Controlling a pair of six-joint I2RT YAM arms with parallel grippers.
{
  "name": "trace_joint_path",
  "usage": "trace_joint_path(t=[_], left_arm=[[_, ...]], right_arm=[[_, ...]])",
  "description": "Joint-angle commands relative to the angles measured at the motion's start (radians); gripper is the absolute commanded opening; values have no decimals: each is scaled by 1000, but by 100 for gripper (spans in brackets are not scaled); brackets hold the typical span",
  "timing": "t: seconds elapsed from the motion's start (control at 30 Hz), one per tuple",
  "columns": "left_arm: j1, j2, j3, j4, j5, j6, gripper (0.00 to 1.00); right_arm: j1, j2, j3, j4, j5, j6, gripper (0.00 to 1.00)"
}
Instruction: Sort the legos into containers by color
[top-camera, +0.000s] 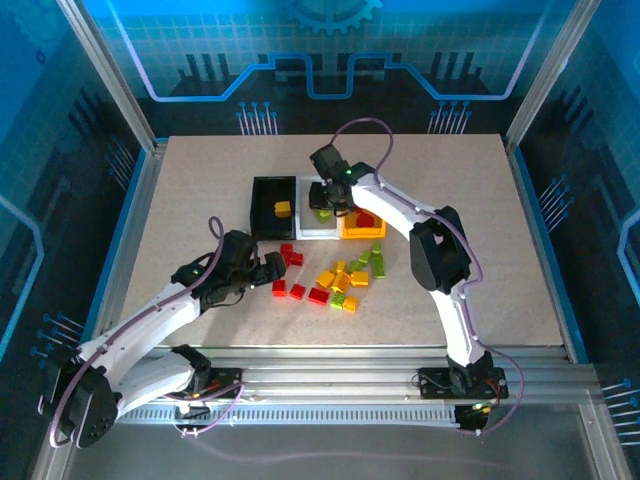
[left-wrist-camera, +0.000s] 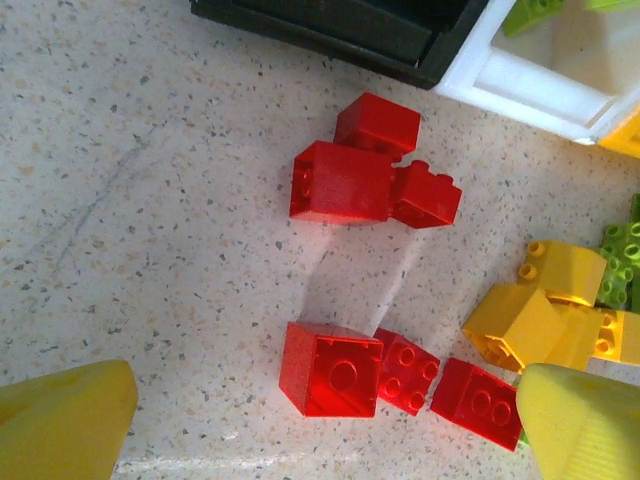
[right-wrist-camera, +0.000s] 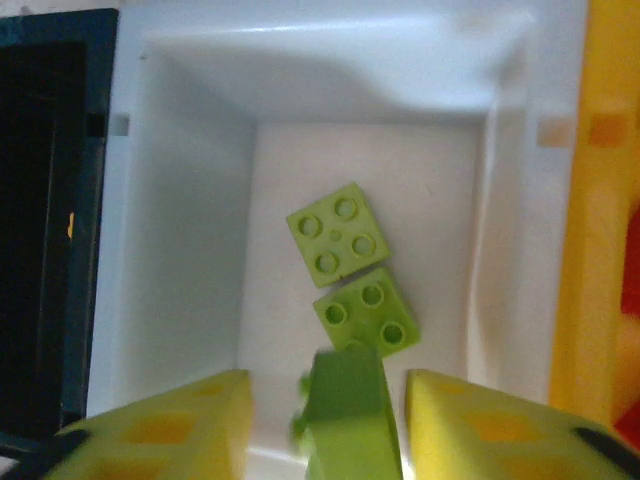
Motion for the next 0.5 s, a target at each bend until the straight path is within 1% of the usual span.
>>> trace_joint_path(t=[0.0,0.1,0.17,0.3,0.47], left_arm=[[10,38,1,-13,61,45,95],[0,84,19,-23,90,70,88],[-28,116,33,-34,77,78,86],[-83,202,38,-29,44,80,84],[-87,288,18,60,57,77,79]], right_arm=[[11,9,63,-57,-4,-11,60],[11,-24,55,-52,-7,-11,64],[11,-60,27,-41,-6,-11,65],[11,-170,-104,10,-7,-2,66],[10,-313,-280,70,-19,3,66]])
